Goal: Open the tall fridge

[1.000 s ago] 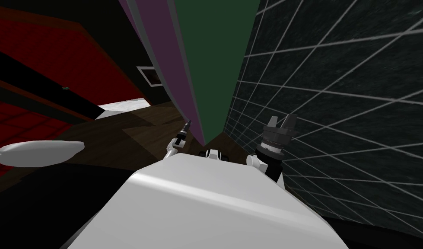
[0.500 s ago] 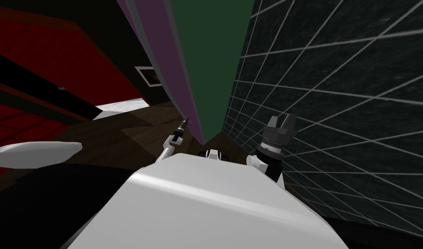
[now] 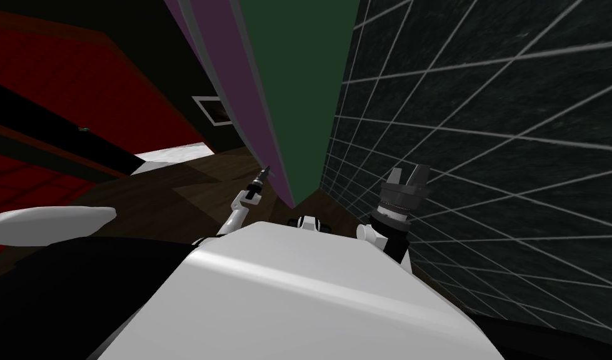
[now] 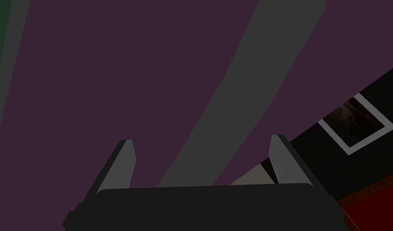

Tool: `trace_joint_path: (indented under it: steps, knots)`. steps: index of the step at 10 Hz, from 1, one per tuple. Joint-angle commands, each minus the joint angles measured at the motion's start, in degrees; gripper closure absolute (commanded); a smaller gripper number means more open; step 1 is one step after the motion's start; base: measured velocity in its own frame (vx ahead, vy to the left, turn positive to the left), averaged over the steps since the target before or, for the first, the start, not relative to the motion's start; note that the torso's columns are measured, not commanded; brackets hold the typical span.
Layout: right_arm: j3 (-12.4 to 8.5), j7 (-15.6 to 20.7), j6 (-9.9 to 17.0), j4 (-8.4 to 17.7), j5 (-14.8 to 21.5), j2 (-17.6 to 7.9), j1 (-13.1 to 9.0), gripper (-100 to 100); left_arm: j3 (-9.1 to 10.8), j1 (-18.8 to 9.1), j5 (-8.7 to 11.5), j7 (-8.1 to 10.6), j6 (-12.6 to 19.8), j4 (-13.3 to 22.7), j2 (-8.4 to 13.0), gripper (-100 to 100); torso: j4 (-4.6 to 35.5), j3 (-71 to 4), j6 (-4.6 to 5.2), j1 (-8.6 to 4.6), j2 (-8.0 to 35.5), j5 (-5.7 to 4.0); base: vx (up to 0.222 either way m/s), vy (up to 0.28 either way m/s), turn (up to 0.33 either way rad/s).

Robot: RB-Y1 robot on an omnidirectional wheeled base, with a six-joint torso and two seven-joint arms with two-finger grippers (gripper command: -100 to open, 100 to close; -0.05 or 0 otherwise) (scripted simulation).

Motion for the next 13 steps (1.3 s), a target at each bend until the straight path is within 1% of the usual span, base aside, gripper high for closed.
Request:
trace_joint_path:
  steps: [1, 3, 4, 5, 6, 7, 8, 9, 10, 11, 12, 13]
  knots:
    - [0.00, 0.00, 0.00, 0.00, 0.00, 0.00, 0.00, 0, 0.43, -1.19, -0.21, 0.36, 3.10, -0.44, 1.66, -100, -0.01, -0.02, 0.00, -0.03, -0.02, -0.01, -0.046, -0.038, -0.023]
    - [0.00, 0.00, 0.00, 0.00, 0.00, 0.00, 0.00, 0, 0.71, -1.88, -0.35, 0.73, 5.75, -1.33, 3.20, -100, -0.01, -0.01, -0.01, -0.01, -0.01, -0.01, -0.047, -0.032, -0.025]
    - [0.00, 0.00, 0.00, 0.00, 0.00, 0.00, 0.00, 0, 0.78, -2.07, -0.39, 0.84, 6.47, -1.56, 3.67, -100, 0.00, -0.01, 0.00, -0.02, 0.00, -0.01, -0.036, -0.034, -0.025]
    - [0.00, 0.00, 0.00, 0.00, 0.00, 0.00, 0.00, 0, 0.61, -2.14, -0.41, 0.70, 6.05, -1.43, 3.26, -100, -0.01, -0.02, -0.01, -0.03, -0.03, -0.01, -0.014, -0.015, -0.003]
    - [0.00, 0.00, 0.00, 0.00, 0.00, 0.00, 0.01, 0, 0.61, -2.16, -0.41, 0.74, 6.32, -1.51, 3.32, -100, -0.03, -0.05, -0.01, 0.03, -0.08, 0.01, 0.000, 0.000, 0.000]
    - [0.00, 0.00, 0.00, 0.00, 0.00, 0.00, 0.01, 0, 0.61, -2.16, -0.41, 0.73, 6.29, -1.50, 3.31, 100, -0.03, -0.06, -0.01, 0.05, -0.09, 0.01, 0.000, 0.000, 0.000]
    - [-0.01, 0.00, 0.00, 0.00, 0.00, -0.01, 0.01, 0, -0.42, -1.78, -0.18, 1.42, 5.65, -1.98, 4.19, 100, 0.00, -0.04, 0.04, 0.00, -0.05, -0.01, -0.068, 0.173, -0.062]
    - [-0.02, 0.00, 0.00, 0.00, 0.00, -0.02, -0.01, 0, -0.42, -1.78, -0.18, 1.42, 5.65, -1.98, 4.19, 100, 0.16, 0.02, 0.03, 0.60, 0.06, 0.05, -0.107, 0.192, -0.085]
    - [-0.02, 0.00, 0.00, 0.01, 0.00, -0.02, -0.01, 0, -1.47, -1.45, 0.05, 2.11, 4.98, -2.51, 5.06, 100, 0.19, 0.02, -0.11, 0.65, 0.02, 0.08, -0.120, 0.234, -0.070]
    - [-0.02, 0.00, 0.00, 0.01, 0.00, -0.03, -0.01, 0, -1.47, -1.45, 0.05, 2.11, 4.98, -2.51, 5.06, 100, 0.23, -0.05, -0.11, 0.71, -0.09, 0.01, -0.136, 0.222, -0.036]
    - [-0.02, 0.00, 0.01, 0.01, 0.00, -0.02, -0.01, 0, -2.53, -1.11, 0.28, 2.80, 4.30, -3.04, 5.92, 100, 0.22, -0.17, -0.12, 0.56, -0.29, -0.03, -0.165, 0.259, -0.057]
    - [-0.03, 0.00, 0.01, 0.01, 0.00, -0.03, -0.01, 0, -2.53, -1.11, 0.28, 2.80, 4.30, -3.04, 5.92, 100, 0.23, -0.23, -0.05, 0.56, -0.34, -0.09, -0.159, 0.232, -0.039]
